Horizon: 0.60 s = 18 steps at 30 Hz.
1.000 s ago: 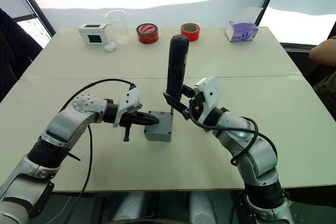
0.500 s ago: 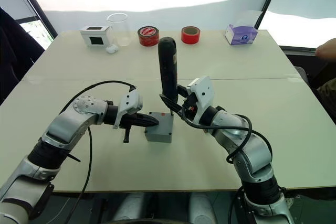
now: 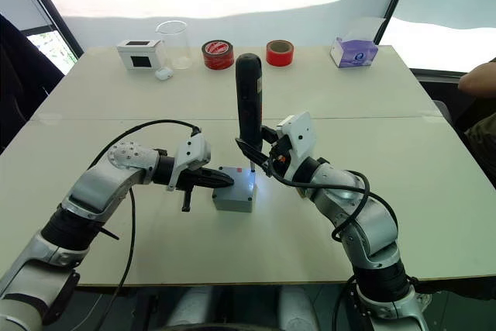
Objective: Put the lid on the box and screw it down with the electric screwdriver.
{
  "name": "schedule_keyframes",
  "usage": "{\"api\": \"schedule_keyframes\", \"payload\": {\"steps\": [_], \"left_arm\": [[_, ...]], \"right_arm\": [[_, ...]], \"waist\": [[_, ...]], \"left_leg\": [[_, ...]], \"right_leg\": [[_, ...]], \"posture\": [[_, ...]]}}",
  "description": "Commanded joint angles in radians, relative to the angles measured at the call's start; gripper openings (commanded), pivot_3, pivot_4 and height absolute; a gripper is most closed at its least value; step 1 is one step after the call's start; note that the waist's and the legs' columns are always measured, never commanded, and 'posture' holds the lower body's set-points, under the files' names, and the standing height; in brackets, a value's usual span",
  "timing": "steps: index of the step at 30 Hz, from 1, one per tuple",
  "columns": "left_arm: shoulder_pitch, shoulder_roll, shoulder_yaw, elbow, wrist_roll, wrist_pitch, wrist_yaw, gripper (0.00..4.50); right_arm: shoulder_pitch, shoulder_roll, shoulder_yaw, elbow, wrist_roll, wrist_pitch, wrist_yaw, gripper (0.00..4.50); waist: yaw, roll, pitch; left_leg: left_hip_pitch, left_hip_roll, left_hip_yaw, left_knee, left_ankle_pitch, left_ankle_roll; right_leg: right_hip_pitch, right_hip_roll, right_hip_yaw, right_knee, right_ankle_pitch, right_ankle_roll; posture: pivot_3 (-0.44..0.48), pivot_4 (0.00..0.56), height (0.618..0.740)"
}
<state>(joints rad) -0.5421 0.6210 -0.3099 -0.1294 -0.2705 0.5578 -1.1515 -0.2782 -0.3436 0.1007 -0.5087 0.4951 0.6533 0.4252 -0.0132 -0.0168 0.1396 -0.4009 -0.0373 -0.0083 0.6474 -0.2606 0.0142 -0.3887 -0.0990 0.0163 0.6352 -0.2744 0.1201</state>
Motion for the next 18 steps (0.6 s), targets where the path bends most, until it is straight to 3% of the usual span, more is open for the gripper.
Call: {"api": "schedule_keyframes", "payload": {"steps": [1, 12, 18], "left_arm": [[0.01, 0.001, -0.014, -0.002, 0.01, -0.002, 0.0, 0.0], [0.017, -0.001, -0.014, -0.001, 0.01, -0.005, 0.001, 0.0], [0.028, -0.011, -0.029, 0.012, 0.011, -0.007, -0.004, 0.0]], "right_arm": [[0.062, -0.011, 0.06, 0.072, 0.002, 0.094, 0.015, 1.75], [0.033, -0.021, 0.04, 0.042, 0.007, 0.079, 0.019, 1.75], [-0.219, -0.077, -0.094, -0.041, 0.161, 0.147, 0.078, 1.75]], "waist": [[0.0, 0.0, 0.0], [0.0, 0.0, 0.0], [0.0, 0.004, 0.003]], "left_leg": [[0.0, 0.0, 0.0, 0.0, 0.0, 0.0], [0.0, 0.0, 0.0, -0.002, 0.0, 0.0], [-0.006, 0.0, 0.0, -0.001, 0.0, -0.001]], "right_leg": [[0.0, 0.0, 0.0, 0.0, 0.0, 0.0], [0.0, -0.003, -0.001, -0.002, -0.001, -0.003], [-0.005, -0.004, -0.001, -0.004, 0.0, -0.005]], "posture": [[0.0, 0.15, 0.74], [0.0, 0.15, 0.74], [0.0, 0.15, 0.74]]}}
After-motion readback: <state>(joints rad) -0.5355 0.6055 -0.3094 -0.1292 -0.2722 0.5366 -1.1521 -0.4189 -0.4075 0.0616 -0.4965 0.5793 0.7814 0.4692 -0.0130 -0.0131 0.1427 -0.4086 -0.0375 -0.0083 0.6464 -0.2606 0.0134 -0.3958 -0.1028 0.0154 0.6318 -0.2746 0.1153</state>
